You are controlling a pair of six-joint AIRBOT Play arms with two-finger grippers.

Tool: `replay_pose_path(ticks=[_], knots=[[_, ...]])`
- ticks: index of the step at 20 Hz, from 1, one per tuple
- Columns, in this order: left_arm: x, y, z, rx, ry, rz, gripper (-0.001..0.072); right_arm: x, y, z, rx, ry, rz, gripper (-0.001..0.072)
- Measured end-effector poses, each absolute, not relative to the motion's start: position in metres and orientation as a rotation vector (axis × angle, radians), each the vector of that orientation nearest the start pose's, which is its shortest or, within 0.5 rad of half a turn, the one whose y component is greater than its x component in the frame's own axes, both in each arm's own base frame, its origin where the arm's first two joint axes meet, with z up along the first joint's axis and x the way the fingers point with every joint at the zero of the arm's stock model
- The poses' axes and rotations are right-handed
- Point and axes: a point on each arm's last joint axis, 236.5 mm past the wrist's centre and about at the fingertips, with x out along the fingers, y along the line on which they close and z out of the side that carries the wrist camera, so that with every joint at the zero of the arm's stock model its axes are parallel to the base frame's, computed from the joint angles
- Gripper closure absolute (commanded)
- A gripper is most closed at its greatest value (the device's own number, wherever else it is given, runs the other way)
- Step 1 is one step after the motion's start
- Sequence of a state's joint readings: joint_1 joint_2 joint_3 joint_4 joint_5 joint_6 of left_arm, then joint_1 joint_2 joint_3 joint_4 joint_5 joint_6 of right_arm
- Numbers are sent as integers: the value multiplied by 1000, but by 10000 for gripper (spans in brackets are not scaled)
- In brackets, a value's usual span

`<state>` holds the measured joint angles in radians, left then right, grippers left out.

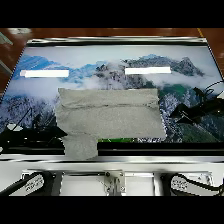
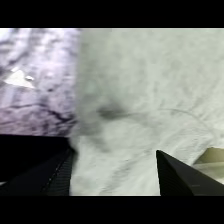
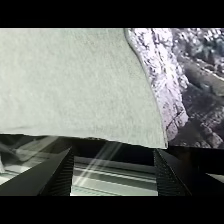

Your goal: Fold the shirts.

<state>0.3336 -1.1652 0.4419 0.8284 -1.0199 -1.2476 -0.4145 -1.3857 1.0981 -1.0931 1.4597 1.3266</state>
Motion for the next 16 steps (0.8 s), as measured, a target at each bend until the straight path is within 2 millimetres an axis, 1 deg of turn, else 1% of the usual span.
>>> replay_pose_path(ticks=[1,2,3,4,5,7,10,12,16], knots=[[241,-64,-118,-836,1451,-131,391,317,-21,-25,599,1535,190,102],[242,-65,-123,-831,1454,-122,559,318,-20,-25,601,1532,193,103],[242,-65,-127,-826,1458,-116,656,317,-20,-25,600,1533,192,102],[243,-66,-128,-825,1459,-120,661,316,-21,-26,595,1536,189,95],[244,-68,-128,-822,1459,-128,661,314,-23,-28,587,1544,182,73],[246,-70,-124,-812,1459,-156,661,304,-28,-36,578,1575,166,73],[252,-77,-111,-782,1454,-239,662,281,-23,-54,612,1632,188,73],[256,-80,-101,-754,1447,-298,661,270,-19,-67,637,1651,192,73],[263,-82,-86,-721,1431,-364,661,259,-15,-92,678,1650,149,74]])
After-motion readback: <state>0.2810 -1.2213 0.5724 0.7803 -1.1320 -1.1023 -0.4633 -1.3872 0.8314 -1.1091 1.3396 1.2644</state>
